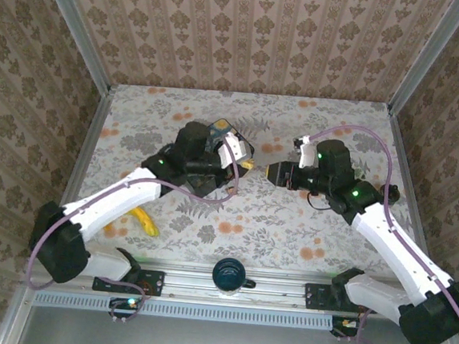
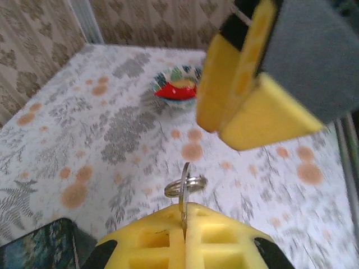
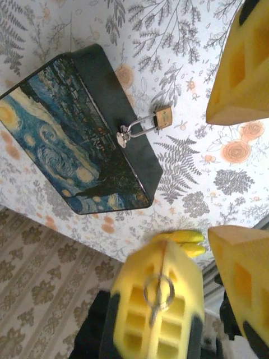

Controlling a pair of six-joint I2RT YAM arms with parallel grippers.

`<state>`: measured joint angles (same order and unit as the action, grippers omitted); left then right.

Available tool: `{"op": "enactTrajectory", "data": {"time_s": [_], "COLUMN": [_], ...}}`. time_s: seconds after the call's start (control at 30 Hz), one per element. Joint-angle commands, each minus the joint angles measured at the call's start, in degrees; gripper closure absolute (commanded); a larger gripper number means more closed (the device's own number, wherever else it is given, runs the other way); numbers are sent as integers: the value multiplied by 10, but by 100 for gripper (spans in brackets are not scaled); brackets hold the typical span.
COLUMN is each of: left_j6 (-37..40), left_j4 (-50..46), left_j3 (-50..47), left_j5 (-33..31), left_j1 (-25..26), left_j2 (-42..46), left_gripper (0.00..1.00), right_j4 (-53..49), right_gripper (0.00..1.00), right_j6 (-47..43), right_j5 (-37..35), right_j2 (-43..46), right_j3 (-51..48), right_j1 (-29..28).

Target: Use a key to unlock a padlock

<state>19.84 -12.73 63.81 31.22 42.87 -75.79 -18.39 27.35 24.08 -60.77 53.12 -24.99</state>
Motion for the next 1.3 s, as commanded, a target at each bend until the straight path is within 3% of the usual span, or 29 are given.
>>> {"op": "enactTrajectory", "data": {"time_s": [0.0, 0.17, 0.2, 0.27, 0.33, 0.37, 0.57, 0.73, 1.27], "left_j6": [130, 202, 214, 227, 235, 237, 248, 252, 262], "left_j4": [-364, -523, -553, -585, -601, -605, -618, -621, -621], "left_j3": [69, 179, 202, 234, 257, 264, 287, 295, 292], "left_j5": [-11, -22, -25, -31, -35, -37, -32, -17, -4], "left_j1": [9, 15, 15, 15, 15, 15, 15, 15, 17], "left_j2": [-1, -42, -55, -74, -90, -97, -116, -117, -122], "left_gripper": [100, 100, 100, 100, 100, 100, 100, 100, 100], "right_j4": [85, 254, 265, 275, 275, 270, 227, 240, 294], "right_gripper": [39, 28, 22, 27, 54, 62, 64, 66, 70], "right_j6": [-54, -59, -65, -80, -98, -109, -175, -179, -152], "right_j5": [17, 73, 86, 112, 138, 140, 149, 156, 197], "right_j2": [15, 42, 46, 47, 39, 35, 23, 12, -46], "right_j3": [-29, -106, -110, -111, -104, -102, -90, -93, -57], "right_j1": [0, -6, -8, -17, -35, -45, -100, -117, -122]}}
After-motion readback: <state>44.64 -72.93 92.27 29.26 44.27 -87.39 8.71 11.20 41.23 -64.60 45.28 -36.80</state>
